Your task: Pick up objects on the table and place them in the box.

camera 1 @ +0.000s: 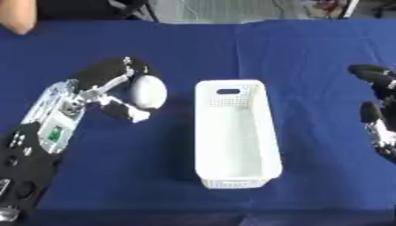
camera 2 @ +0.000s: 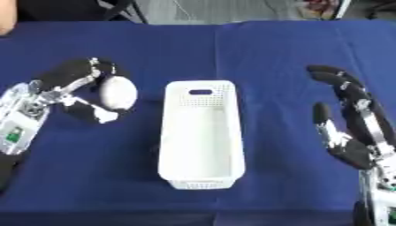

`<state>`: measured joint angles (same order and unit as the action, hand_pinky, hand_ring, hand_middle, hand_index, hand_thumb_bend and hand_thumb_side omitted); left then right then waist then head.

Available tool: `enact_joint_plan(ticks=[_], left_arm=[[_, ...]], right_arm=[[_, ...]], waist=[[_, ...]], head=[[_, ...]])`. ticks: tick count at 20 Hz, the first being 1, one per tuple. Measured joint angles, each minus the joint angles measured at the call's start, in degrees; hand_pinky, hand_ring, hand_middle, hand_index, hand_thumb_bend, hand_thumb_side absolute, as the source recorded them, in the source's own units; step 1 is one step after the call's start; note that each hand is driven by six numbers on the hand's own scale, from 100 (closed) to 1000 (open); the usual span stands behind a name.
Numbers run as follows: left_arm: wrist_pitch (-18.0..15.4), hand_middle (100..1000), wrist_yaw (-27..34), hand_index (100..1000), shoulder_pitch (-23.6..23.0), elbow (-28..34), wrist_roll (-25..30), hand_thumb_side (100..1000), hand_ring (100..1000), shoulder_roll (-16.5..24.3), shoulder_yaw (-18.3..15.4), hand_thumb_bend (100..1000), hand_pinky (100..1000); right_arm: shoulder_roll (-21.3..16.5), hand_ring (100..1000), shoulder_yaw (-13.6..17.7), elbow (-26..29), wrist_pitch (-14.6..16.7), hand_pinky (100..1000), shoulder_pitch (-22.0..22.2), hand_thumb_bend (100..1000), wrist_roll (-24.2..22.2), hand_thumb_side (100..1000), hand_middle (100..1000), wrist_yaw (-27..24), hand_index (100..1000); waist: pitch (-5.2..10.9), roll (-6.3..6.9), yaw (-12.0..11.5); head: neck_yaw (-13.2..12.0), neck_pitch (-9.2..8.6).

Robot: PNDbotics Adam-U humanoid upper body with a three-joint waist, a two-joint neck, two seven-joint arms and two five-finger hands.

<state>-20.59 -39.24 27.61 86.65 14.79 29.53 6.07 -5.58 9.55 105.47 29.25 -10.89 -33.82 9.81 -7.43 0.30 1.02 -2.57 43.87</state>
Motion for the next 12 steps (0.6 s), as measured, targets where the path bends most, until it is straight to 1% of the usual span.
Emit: enact_joint_plan(ticks=[5,10,11,12], left_arm=[[3.69,452,10.17,499,-0.73,9.88,-0.06,429,232,0.46,-1.86,100,100],[7.57,455,22.99,485,0.0,19.85,-1.22,477,232,0.25,-1.4,100,100],[8.28,454,25.38,484,0.51,21.31,-1.56,402,231,-0.15,-0.98,100,100],[8.91,455,27.55,484,1.23,22.51,-1.75,486,231,-0.6,-0.46,100,100]], right_arm=[[0.0,900,0.17,0.0,-0.01,1000,0.01,125,0.01,566,844,0.0,863],[0.0,900,0.27,0.0,-0.01,1000,0.01,125,0.01,566,844,0.0,863],[0.0,900,0.27,0.0,-0.01,1000,0.02,129,0.01,567,844,0.0,863],[0.0,900,0.27,0.0,-0.01,1000,0.02,125,0.01,566,844,0.0,863]], waist=[[0.0,0.01,-0.1],[0.04,-0.01,-0.17],[0.13,-0.01,-0.18],[0.23,-0.01,-0.18]], head=[[0.02,0.0],[0.02,0.0],[0.01,0.0],[0.0,0.0]])
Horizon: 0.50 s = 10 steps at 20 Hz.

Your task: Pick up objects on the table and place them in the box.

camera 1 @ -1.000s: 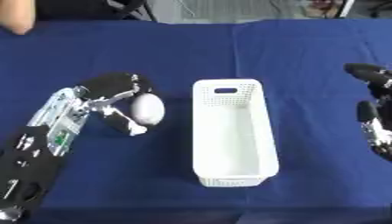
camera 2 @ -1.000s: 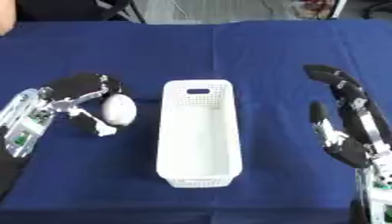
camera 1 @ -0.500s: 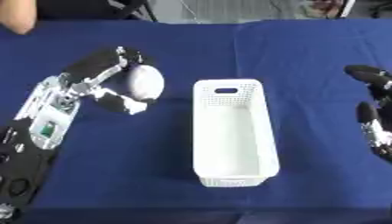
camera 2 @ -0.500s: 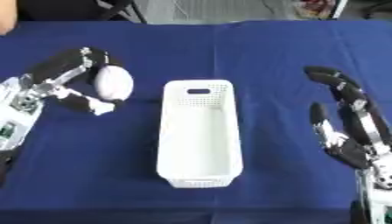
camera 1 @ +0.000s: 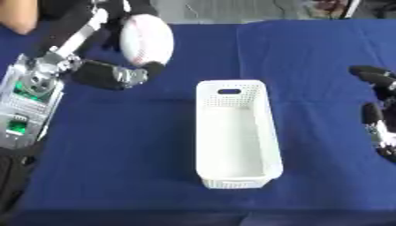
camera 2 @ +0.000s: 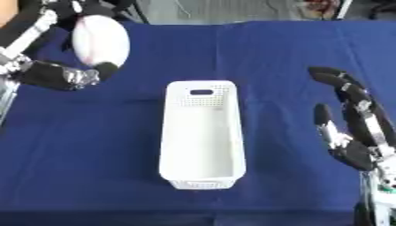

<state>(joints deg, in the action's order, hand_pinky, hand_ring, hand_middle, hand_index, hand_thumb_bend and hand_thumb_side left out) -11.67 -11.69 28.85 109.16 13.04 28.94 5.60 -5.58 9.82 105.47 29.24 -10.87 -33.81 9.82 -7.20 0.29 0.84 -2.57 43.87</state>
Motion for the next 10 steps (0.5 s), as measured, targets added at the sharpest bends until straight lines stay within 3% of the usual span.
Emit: enact_joint_plan(ticks=[4,10], left_arm=[[1.86,454,5.34,479,3.54,1.39,1.04,504,228,-2.25,2.39,100,100],[1.45,455,5.88,480,8.11,-3.09,5.03,511,226,-5.0,6.26,100,100]], right_arm=[[0.0,900,-0.01,0.0,0.01,1000,0.05,125,-0.01,566,844,-0.01,863],[0.0,900,-0.1,0.0,0.01,1000,0.07,126,-0.03,566,844,-0.05,863]], waist=[[0.09,0.0,0.11],[0.1,0.0,0.39]], head=[[-0.03,0.0],[-0.45,0.0]])
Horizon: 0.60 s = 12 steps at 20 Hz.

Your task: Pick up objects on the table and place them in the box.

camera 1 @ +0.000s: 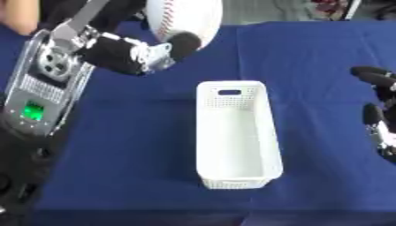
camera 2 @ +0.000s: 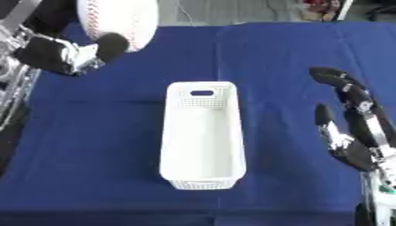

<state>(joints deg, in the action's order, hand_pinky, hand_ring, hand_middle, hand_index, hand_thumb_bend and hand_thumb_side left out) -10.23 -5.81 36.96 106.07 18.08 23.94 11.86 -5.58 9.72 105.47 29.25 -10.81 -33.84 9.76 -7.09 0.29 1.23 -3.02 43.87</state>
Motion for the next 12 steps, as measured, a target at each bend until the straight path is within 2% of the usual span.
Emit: enact_joint_plan(ticks=[7,12], left_arm=[[-2.78,454,-3.8,480,3.25,-7.82,2.99,513,226,-2.33,2.8,100,100],[-5.25,455,-6.99,486,3.67,-12.19,4.7,512,229,-3.61,4.63,100,100]], right_arm=[[0.0,901,-0.21,0.0,0.01,1000,0.01,126,-0.01,565,845,-0.05,863],[0.0,902,-0.22,0.0,0.01,1000,0.01,128,0.0,564,845,-0.06,863]], waist=[[0.01,-0.08,0.07],[0.16,-0.33,0.08]], head=[[-0.39,0.0],[-0.52,0.0]])
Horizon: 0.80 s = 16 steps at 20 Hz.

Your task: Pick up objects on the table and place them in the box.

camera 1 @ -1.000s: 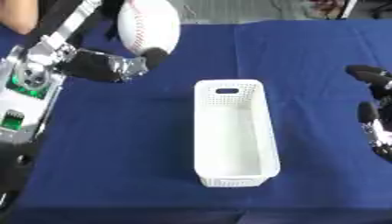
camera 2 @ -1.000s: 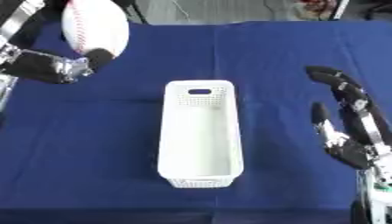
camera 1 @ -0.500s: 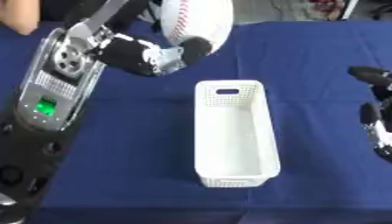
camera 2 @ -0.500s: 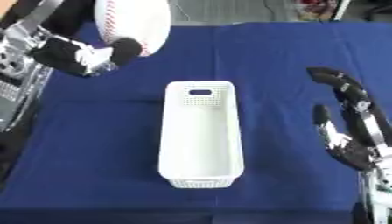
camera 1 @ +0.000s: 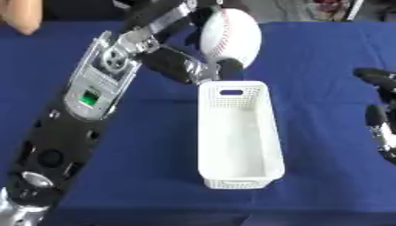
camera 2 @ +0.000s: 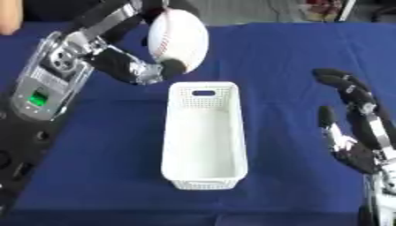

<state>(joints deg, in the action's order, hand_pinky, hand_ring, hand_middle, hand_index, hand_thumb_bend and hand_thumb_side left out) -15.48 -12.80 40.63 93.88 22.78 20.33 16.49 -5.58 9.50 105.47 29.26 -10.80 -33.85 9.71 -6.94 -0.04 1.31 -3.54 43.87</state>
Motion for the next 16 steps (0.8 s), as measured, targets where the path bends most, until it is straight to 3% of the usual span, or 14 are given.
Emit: enact_joint_plan(ticks=[9,16], left_arm=[[-5.84,457,-6.76,511,0.3,-5.68,4.32,498,242,-1.06,3.75,100,100],[-11.2,471,-12.05,554,-0.24,-8.95,7.83,483,273,-1.52,6.23,100,150]], right_arm=[[0.0,902,-0.02,0.0,0.06,1000,-0.01,128,-0.04,564,845,-0.04,863],[0.0,902,-0.05,0.0,0.09,1000,-0.03,128,-0.09,564,845,-0.06,863]], waist=[[0.01,-0.06,0.19],[0.01,-0.04,0.35]], head=[[-0.05,0.0],[-0.33,0.0]])
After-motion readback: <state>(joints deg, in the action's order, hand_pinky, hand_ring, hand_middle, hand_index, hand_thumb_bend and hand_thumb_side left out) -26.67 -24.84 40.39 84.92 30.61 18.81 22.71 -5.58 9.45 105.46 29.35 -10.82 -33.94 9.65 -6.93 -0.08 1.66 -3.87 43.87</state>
